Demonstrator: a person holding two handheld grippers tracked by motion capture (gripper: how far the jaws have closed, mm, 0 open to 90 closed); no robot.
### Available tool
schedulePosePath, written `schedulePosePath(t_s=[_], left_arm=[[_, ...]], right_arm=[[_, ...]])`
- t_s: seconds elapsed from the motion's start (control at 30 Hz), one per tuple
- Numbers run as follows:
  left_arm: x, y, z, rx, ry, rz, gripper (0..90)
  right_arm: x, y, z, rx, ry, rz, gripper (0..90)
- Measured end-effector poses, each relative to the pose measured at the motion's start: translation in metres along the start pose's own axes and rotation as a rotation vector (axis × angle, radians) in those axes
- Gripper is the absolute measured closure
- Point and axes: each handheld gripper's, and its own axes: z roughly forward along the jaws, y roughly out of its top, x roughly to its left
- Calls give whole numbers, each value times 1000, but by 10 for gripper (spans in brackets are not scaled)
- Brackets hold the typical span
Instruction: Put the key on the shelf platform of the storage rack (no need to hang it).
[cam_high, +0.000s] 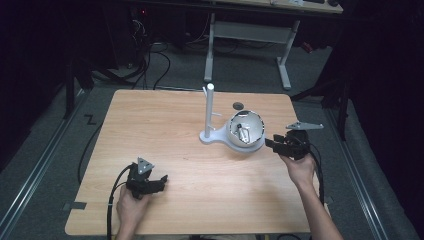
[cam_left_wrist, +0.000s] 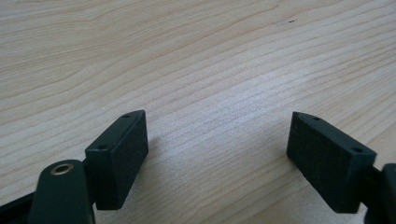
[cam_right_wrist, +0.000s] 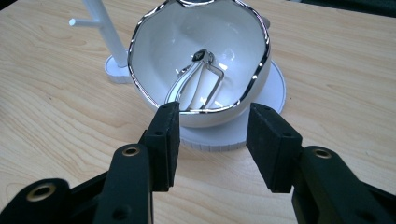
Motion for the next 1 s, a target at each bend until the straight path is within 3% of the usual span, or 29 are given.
schedulePosePath(t_s=[0.4,1.0], left_arm=[[0,0,0,-1,1,-1,209],[0,0,0,0,1,0,209]], right_arm=[[3,-19,-16,-22,8,9,548],[17,-41,-16,-19,45,2,546]])
